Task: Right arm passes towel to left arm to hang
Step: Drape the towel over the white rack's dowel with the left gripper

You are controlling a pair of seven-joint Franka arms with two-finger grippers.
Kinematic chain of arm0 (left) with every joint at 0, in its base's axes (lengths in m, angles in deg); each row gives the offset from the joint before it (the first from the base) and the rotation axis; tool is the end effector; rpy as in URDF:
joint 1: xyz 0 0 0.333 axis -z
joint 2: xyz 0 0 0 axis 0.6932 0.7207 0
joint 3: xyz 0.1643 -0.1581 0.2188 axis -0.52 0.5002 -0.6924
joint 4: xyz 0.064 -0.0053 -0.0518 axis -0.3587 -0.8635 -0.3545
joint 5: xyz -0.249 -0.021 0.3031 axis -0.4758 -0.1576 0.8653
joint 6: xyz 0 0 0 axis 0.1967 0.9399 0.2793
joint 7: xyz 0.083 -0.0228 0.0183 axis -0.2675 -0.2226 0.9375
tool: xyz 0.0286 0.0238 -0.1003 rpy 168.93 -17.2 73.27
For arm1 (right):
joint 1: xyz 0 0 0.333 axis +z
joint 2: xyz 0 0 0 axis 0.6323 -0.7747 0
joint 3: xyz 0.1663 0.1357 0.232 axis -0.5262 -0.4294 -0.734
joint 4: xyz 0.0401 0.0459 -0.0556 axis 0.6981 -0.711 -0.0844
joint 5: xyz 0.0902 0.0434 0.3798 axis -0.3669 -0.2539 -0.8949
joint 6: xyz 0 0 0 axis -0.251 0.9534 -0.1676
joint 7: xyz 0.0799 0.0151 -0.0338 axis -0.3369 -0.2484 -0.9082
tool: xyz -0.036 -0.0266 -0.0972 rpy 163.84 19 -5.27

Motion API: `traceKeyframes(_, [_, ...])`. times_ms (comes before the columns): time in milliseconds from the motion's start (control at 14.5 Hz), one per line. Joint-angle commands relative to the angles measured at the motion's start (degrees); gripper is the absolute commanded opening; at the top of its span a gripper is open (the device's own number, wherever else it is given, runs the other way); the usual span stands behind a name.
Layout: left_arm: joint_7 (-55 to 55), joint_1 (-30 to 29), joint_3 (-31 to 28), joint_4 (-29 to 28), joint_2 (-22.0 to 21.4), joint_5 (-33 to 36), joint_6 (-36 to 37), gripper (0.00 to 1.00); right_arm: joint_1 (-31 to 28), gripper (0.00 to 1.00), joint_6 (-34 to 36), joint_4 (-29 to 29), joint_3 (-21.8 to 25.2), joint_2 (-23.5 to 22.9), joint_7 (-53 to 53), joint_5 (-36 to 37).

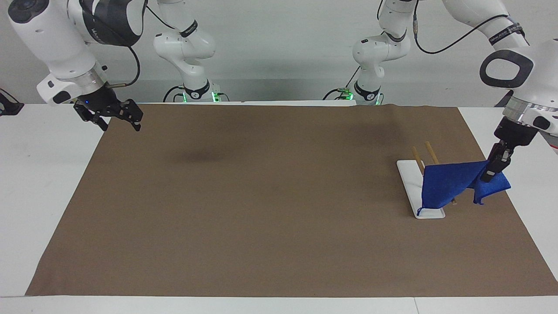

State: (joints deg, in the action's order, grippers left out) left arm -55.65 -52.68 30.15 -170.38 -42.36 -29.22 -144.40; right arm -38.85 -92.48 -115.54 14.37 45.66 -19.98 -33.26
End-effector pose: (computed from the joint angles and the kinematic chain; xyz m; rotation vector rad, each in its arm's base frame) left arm 0.6091 0.0794 0.5249 2.5398 1.1045 0.4428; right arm 0.5379 -0.0659 0.5834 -3.1263 0.0610 0.0479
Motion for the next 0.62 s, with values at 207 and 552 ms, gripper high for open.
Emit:
traceKeyframes(207, [1.12,-1.84,0.24,-5.39,-2.77,2.08,2.16,0.02,0.25,1.0,0.61,-0.07,-0.02,0.54,-0.19,0.64])
traceKeyframes(552, [0.52,-3.24,0.24,-10.3,-5.58,6.47,3.76,0.03,0.51,1.0,0.61,-0.24,-0.2,0.54,-0.19,0.55])
